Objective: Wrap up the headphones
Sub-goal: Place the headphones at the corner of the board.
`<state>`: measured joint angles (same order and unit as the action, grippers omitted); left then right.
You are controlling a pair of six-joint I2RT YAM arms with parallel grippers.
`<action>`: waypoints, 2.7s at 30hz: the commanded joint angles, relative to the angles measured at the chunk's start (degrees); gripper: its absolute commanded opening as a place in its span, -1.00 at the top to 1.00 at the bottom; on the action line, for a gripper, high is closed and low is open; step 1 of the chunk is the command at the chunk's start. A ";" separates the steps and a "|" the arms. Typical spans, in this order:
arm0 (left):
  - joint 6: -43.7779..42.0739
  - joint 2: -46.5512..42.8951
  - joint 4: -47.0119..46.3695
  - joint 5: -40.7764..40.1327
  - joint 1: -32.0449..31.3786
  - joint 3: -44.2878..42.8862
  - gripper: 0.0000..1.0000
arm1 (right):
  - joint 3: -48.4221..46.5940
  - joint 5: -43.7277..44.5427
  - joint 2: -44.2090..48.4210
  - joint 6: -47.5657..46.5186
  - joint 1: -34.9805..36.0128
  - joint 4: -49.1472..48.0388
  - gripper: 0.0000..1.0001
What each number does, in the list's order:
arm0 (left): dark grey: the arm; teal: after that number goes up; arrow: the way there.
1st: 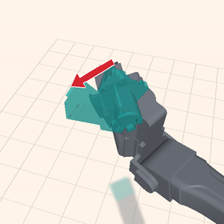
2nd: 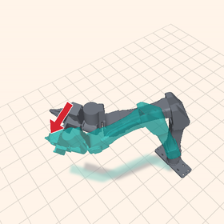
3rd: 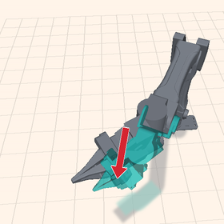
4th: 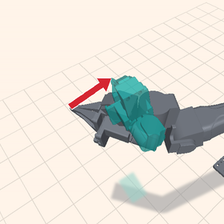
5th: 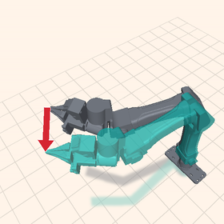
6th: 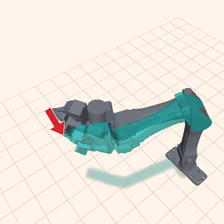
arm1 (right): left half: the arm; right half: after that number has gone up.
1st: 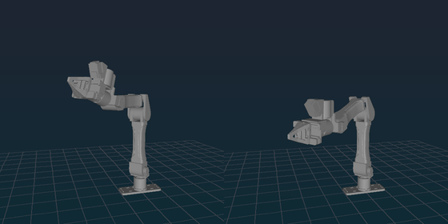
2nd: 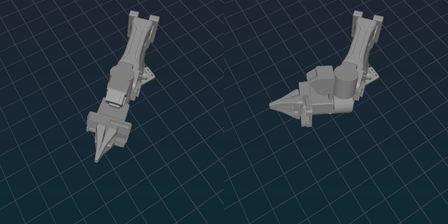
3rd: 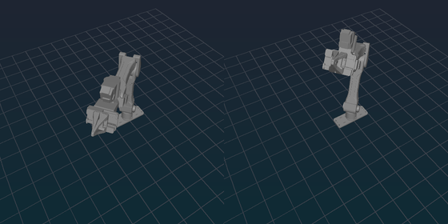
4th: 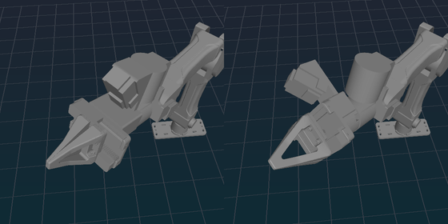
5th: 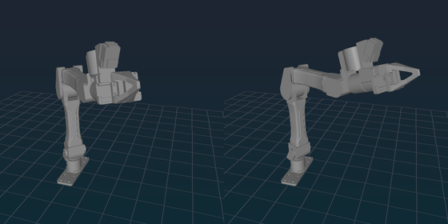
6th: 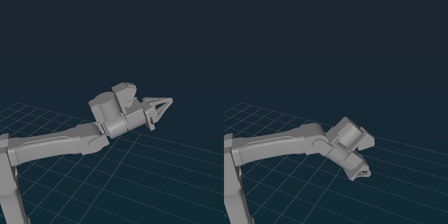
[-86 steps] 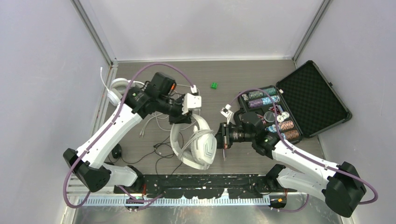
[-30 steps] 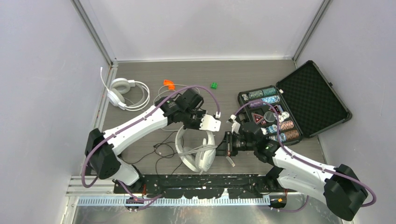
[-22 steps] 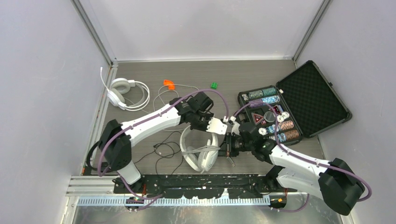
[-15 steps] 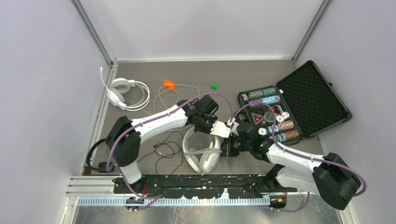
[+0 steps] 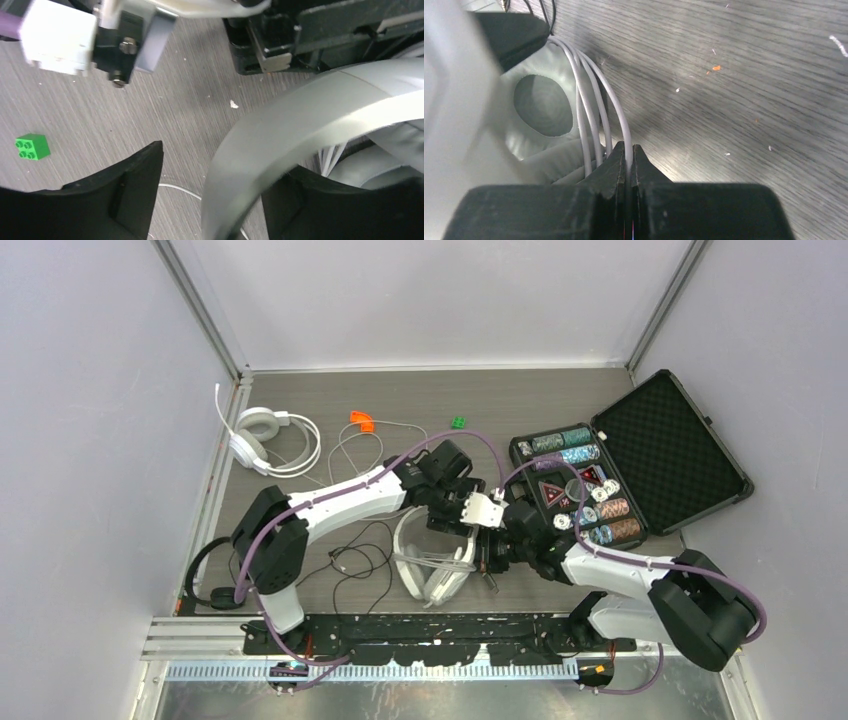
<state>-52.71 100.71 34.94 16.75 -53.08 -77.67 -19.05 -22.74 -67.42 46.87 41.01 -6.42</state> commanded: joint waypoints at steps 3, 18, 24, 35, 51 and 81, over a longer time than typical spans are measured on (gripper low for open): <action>6.27 -6.60 -10.16 1.13 -0.27 2.19 -0.56 | 0.13 0.94 -1.49 0.50 -0.09 -6.58 0.88; 45.36 -13.49 -2.50 -26.20 -0.18 -2.43 -0.71 | 0.50 0.93 -3.22 1.73 -0.14 -8.36 0.87; 54.82 -21.37 -2.88 -27.26 0.09 4.80 -0.75 | 0.59 1.12 -3.02 1.51 -0.10 -7.96 0.87; 68.52 -22.02 -2.14 -26.68 10.64 12.60 -0.60 | 0.44 1.21 -2.49 1.82 -0.08 -7.51 0.86; 69.13 -18.67 -7.27 -21.15 10.98 17.67 -0.51 | -0.18 2.26 1.01 1.12 -0.07 -3.96 0.84; 70.67 -9.26 -5.82 -20.40 10.25 12.32 0.43 | -0.13 4.78 7.59 -1.65 -0.06 5.31 0.82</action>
<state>16.38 91.05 30.09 -2.48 -42.35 -62.15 -18.11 -20.32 -61.82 47.05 41.01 -2.26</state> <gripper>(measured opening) 0.289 0.121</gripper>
